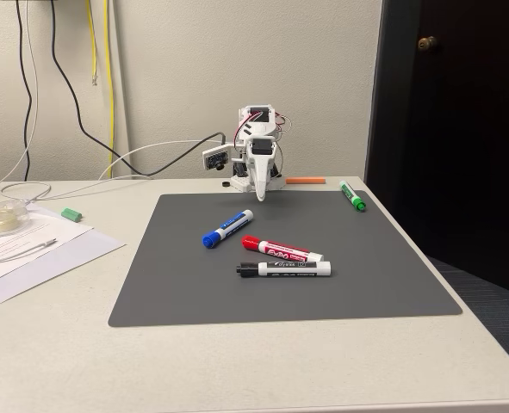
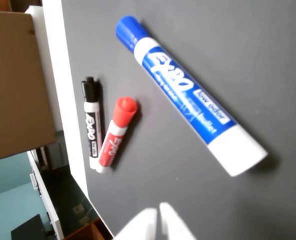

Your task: Pick up the green marker.

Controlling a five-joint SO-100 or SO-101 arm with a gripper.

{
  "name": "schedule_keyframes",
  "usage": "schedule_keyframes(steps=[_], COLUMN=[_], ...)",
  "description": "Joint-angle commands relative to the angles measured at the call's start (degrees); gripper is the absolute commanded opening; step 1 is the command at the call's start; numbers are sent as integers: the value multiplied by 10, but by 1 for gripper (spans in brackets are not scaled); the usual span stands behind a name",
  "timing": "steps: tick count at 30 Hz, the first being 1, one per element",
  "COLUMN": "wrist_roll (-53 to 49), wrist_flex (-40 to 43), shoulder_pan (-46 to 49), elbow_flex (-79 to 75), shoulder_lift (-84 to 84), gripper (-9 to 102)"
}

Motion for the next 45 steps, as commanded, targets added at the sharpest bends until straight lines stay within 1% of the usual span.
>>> schedule_keyframes(steps=[1,25,28,29,30,33,36,40,43,45], wrist_roll=[3,3,-4,-33,-65,-61,-110,-136,-166,-194], wrist_flex=[-4,-4,-12,-14,-12,-16,-38,-53,-48,-25], shoulder_pan=[-3,-3,-3,-3,-3,3,-25,-40,-49,-57], elbow_flex=[-4,-4,-4,-9,-23,-78,-105,-136,-212,-292], shoulder_lift=[4,4,3,3,3,3,3,-12,-102,-185], gripper=[0,0,0,0,0,0,0,0,0,0])
